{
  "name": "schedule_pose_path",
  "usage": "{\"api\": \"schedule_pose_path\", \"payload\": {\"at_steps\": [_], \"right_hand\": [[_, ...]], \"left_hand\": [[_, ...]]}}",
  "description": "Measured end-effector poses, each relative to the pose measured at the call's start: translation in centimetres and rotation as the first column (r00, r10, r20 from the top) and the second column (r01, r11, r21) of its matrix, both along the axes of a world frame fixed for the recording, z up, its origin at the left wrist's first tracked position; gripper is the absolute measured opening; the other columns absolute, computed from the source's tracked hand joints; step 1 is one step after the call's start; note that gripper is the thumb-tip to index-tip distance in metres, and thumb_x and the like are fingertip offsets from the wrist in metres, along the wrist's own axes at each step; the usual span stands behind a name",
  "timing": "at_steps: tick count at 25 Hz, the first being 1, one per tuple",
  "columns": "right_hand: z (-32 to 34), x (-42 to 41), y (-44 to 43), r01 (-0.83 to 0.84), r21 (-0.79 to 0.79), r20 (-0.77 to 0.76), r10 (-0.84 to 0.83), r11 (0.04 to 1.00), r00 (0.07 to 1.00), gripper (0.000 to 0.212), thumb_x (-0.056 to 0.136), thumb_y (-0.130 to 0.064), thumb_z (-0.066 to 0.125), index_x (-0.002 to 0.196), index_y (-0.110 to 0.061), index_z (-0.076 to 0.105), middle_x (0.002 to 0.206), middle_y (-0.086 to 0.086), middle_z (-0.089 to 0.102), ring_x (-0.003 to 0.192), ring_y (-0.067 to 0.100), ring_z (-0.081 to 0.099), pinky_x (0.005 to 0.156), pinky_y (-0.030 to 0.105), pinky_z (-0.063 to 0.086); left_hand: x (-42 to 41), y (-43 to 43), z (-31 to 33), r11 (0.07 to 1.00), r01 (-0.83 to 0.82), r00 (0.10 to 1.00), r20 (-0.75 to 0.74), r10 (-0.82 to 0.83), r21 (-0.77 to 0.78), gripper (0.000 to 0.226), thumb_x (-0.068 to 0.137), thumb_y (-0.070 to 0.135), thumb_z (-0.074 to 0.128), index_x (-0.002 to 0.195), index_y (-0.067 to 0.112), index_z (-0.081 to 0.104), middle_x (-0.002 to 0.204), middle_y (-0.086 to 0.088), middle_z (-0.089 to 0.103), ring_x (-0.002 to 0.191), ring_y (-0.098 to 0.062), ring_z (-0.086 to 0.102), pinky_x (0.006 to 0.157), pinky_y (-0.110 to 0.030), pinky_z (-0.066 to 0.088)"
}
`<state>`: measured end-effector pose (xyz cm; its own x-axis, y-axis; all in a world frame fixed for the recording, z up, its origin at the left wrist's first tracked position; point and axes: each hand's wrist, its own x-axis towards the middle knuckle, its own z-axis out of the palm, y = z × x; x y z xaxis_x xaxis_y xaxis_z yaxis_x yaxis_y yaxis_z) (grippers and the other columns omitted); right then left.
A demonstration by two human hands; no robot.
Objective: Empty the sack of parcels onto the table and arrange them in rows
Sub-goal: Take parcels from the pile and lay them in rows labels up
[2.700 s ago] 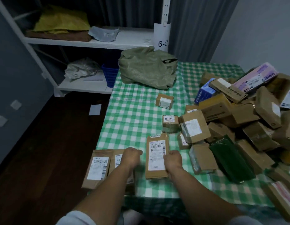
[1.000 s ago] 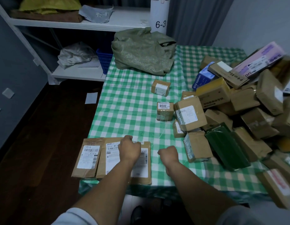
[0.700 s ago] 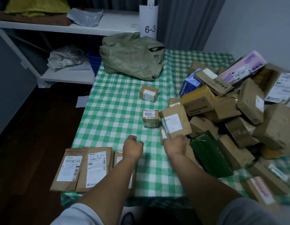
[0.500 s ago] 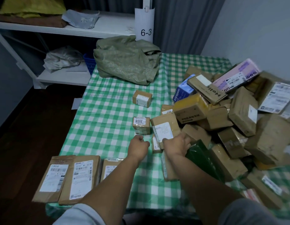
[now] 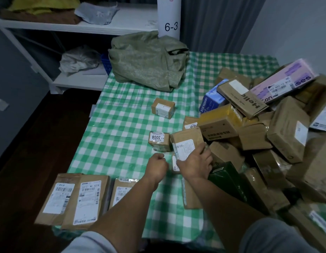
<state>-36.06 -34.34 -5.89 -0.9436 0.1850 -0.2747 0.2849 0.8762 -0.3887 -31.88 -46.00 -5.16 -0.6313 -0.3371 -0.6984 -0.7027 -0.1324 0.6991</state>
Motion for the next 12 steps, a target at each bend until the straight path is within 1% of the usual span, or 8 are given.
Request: {"api": "schedule_pose_path", "payload": {"at_steps": [3, 5, 7, 8, 9, 10, 11, 12], "right_hand": [[1.2, -0.2, 0.3, 0.115, -0.132, 0.029, -0.112, 0.985, 0.993, 0.12, 0.07, -0.054, 0.078, 0.158, -0.013, 0.007, 0.154, 0.016, 0.025, 0.138, 0.036, 0.026, 0.109, 0.05, 0.035], [2.2, 0.0, 0.7, 0.186, -0.257, 0.068, -0.174, 0.948, 0.982, 0.111, 0.074, -0.053, 0.073, 0.158, -0.018, 0.01, 0.155, 0.014, 0.027, 0.14, 0.036, 0.026, 0.111, 0.05, 0.033], [3.2, 0.8, 1.1, 0.235, -0.4, 0.1, -0.213, 0.886, 0.972, 0.101, 0.075, -0.051, 0.069, 0.158, -0.026, 0.017, 0.151, 0.011, 0.034, 0.138, 0.036, 0.032, 0.113, 0.049, 0.034], [3.7, 1.4, 1.2, 0.259, -0.49, 0.117, -0.232, 0.832, 0.966, 0.097, 0.072, -0.052, 0.066, 0.156, -0.032, 0.024, 0.146, 0.01, 0.041, 0.134, 0.035, 0.039, 0.112, 0.05, 0.037], [4.1, 2.1, 1.1, 0.286, -0.569, 0.141, -0.251, 0.771, 0.958, 0.09, 0.069, -0.053, 0.062, 0.152, -0.037, 0.031, 0.141, 0.006, 0.049, 0.128, 0.031, 0.047, 0.11, 0.05, 0.04], [4.2, 3.1, 1.0, 0.293, -0.637, 0.158, -0.252, 0.713, 0.955, 0.079, 0.071, -0.052, 0.06, 0.147, -0.039, 0.039, 0.135, 0.001, 0.055, 0.121, 0.027, 0.054, 0.107, 0.049, 0.044], [4.2, 4.1, 0.7, 0.295, -0.667, 0.196, -0.221, 0.684, 0.955, 0.066, 0.076, -0.05, 0.058, 0.14, -0.041, 0.046, 0.128, -0.004, 0.06, 0.115, 0.023, 0.058, 0.105, 0.048, 0.046], [4.2, 5.0, 0.4, 0.293, -0.677, 0.225, -0.189, 0.675, 0.956, 0.054, 0.078, -0.051, 0.058, 0.131, -0.044, 0.052, 0.122, -0.008, 0.065, 0.111, 0.021, 0.061, 0.102, 0.049, 0.048]], "left_hand": [[0.3, -0.8, 0.6, 1.0, 0.003, 1.0, -0.002, -0.003, -0.001, 0.043, 0.086, -0.002, 0.05, 0.128, 0.006, 0.053, 0.095, -0.005, 0.06, 0.075, -0.02, 0.053, 0.074, -0.034, 0.045], [0.6, -1.3, 0.9, 0.999, 0.035, 0.999, -0.017, -0.035, -0.003, 0.045, 0.087, -0.003, 0.05, 0.131, 0.006, 0.052, 0.101, -0.007, 0.061, 0.078, -0.02, 0.056, 0.078, -0.037, 0.048], [0.9, -1.7, 1.1, 0.998, 0.062, 0.997, -0.042, -0.063, -0.005, 0.05, 0.086, -0.003, 0.051, 0.136, 0.006, 0.05, 0.113, -0.014, 0.062, 0.08, -0.02, 0.057, 0.081, -0.037, 0.051], [1.1, -1.8, 1.3, 0.998, 0.065, 0.997, -0.05, -0.065, -0.006, 0.049, 0.087, -0.003, 0.051, 0.134, 0.007, 0.051, 0.114, -0.014, 0.062, 0.082, -0.02, 0.057, 0.083, -0.038, 0.051], [1.4, -1.9, 1.5, 0.998, 0.06, 0.997, -0.055, -0.06, -0.001, 0.045, 0.087, -0.001, 0.052, 0.131, 0.009, 0.053, 0.11, -0.012, 0.062, 0.084, -0.021, 0.058, 0.086, -0.038, 0.052], [1.7, -2.1, 1.7, 0.998, 0.055, 0.996, -0.064, -0.055, 0.005, 0.038, 0.088, 0.001, 0.053, 0.125, 0.012, 0.056, 0.105, -0.01, 0.062, 0.086, -0.021, 0.057, 0.09, -0.04, 0.053], [2.2, -2.3, 2.1, 0.998, 0.053, 0.996, -0.076, -0.051, 0.018, 0.028, 0.089, 0.006, 0.054, 0.116, 0.013, 0.06, 0.1, -0.012, 0.062, 0.087, -0.022, 0.057, 0.089, -0.039, 0.052], [2.7, -2.4, 2.3, 0.997, 0.053, 0.994, -0.098, -0.048, 0.052, 0.019, 0.09, 0.014, 0.055, 0.106, 0.012, 0.064, 0.097, -0.017, 0.065, 0.086, -0.022, 0.057, 0.086, -0.039, 0.05]]}}
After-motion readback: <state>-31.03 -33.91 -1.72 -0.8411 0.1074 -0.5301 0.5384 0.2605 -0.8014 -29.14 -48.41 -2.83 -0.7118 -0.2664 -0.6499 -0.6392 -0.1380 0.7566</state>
